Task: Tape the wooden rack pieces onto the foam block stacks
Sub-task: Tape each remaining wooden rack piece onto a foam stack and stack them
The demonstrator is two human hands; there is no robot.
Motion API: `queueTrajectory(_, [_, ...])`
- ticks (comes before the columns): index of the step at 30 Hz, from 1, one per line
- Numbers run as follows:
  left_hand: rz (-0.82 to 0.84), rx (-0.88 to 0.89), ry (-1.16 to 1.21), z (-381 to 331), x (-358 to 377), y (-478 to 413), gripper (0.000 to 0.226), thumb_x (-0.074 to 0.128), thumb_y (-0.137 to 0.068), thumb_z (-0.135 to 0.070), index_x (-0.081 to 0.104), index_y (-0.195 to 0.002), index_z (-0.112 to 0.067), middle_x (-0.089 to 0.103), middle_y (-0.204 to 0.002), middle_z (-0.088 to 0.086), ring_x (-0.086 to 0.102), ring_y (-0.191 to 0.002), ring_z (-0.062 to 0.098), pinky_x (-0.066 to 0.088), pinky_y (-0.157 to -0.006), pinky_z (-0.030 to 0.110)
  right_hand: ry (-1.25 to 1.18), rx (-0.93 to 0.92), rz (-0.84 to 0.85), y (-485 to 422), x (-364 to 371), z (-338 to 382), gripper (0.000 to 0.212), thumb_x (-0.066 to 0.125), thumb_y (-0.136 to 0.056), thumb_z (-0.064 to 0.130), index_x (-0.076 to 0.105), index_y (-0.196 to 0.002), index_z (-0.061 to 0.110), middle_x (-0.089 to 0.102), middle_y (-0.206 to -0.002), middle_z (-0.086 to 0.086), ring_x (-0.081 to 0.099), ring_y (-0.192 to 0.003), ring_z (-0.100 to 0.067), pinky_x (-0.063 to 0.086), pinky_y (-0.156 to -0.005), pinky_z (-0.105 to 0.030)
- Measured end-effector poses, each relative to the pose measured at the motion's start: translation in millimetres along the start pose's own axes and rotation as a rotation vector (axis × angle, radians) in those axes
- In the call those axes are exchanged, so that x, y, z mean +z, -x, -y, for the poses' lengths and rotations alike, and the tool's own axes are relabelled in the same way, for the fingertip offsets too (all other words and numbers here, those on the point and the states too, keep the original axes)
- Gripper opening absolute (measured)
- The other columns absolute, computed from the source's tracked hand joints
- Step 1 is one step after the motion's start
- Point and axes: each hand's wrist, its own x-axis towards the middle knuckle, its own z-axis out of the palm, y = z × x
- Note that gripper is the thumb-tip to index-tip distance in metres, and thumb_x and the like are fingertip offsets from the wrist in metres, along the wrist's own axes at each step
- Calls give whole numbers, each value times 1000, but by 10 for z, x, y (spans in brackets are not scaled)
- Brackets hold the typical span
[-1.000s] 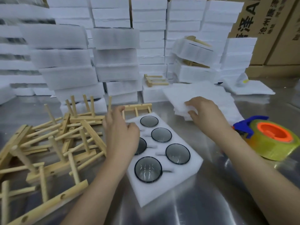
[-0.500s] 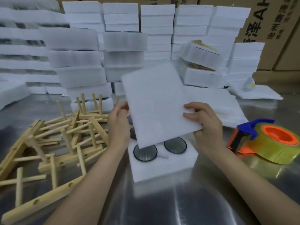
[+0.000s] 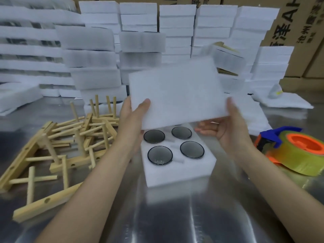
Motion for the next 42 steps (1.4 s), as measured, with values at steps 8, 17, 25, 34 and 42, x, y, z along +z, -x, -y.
queueTrajectory(8, [176,-238,-334,-166,-249,-87,17,64,-83,-13,72,-98,-15,76,-92,4,72,-77,19,55,-62,23,-82,243,158,-61,-213,121,41,54,-81,42,69,-111,18,66,-111,-4,58,-95,-23,39,-73,-31])
queueTrajectory(17, [-150,-267,-324,136,-165,-170,32,35,-99,-32,60,-87,-16,65,-95,6,60,-91,20,46,-90,30,650,102,-5,-77,-241,-17,38,49,-90,1,61,-119,21,61,-64,2,55,-58,-10,42,-53,-19])
queueTrajectory(25, [-4,-396,-380,221,-9,2,47,56,-77,-30,50,-120,-13,61,-109,10,61,-94,26,49,-85,37,1076,-73,-65,3,-149,-186,30,51,-90,22,59,-118,26,52,-64,6,47,-60,-7,31,-49,-15])
queueTrajectory(34, [52,-360,-263,311,-6,57,28,46,-100,-10,58,-124,-10,68,-116,9,67,-100,24,55,-83,34,922,131,20,-74,-215,-215,27,56,-92,43,47,-84,18,50,-76,8,45,-65,-7,30,-57,-25])
queueTrajectory(42, [103,-443,-182,295,14,110,34,49,-95,-19,53,-129,-18,68,-115,8,68,-93,24,55,-72,31,526,243,90,-225,-264,-517,38,52,-93,22,36,-127,27,58,-105,15,67,-76,1,49,-70,-21])
